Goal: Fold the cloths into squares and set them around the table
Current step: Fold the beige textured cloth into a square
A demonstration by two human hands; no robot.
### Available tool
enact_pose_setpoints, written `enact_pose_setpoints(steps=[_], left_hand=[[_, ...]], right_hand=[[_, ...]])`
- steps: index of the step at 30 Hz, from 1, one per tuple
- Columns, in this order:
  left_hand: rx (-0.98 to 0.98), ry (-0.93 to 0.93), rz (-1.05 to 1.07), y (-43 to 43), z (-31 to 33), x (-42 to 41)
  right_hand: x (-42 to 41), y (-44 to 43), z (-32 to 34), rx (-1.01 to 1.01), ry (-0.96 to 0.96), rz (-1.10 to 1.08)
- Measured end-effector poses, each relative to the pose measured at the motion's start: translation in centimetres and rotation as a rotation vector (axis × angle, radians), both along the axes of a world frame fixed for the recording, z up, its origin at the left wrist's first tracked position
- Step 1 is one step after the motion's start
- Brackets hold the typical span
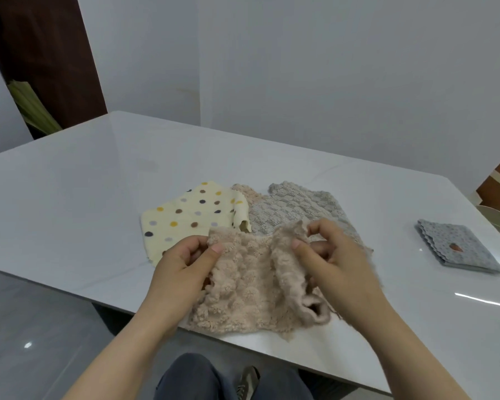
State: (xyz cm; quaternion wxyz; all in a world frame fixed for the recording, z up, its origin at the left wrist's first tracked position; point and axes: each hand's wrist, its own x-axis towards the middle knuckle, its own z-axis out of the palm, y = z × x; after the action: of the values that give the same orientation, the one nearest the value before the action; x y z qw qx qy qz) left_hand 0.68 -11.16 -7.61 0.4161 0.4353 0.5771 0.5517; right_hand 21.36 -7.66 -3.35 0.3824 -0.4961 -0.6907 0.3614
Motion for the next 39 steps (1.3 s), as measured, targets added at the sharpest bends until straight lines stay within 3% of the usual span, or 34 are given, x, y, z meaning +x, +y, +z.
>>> enact_pose_setpoints(steps=[4, 20, 24, 33, 39], left_hand=[[0.008, -0.047, 0.017, -0.6, 0.2, 0.3], [0.021, -0.133, 0.011, -1.4, 0.8, 0.9], [0.02, -0.125, 0.004, -1.4, 0.9, 0.8], [0.039, -0.094, 0.086, -1.3, 0.6, 0.6], [0.094, -0.016, 0.109, -1.1, 0.5, 0.8]], right_hand=[[-2.1, -0.4, -1.0, -0.072, 0.033, 0.048], [-2.3, 1.8, 1.2, -0.131, -0.177, 0.415], [-2.5, 3.1, 1.2, -0.037, -0.348, 0.402], [-2.9, 3.3, -0.1, 0.304, -0.429, 0.217], [-3.1, 3.3, 0.0, 0.242, -0.334, 0.245]])
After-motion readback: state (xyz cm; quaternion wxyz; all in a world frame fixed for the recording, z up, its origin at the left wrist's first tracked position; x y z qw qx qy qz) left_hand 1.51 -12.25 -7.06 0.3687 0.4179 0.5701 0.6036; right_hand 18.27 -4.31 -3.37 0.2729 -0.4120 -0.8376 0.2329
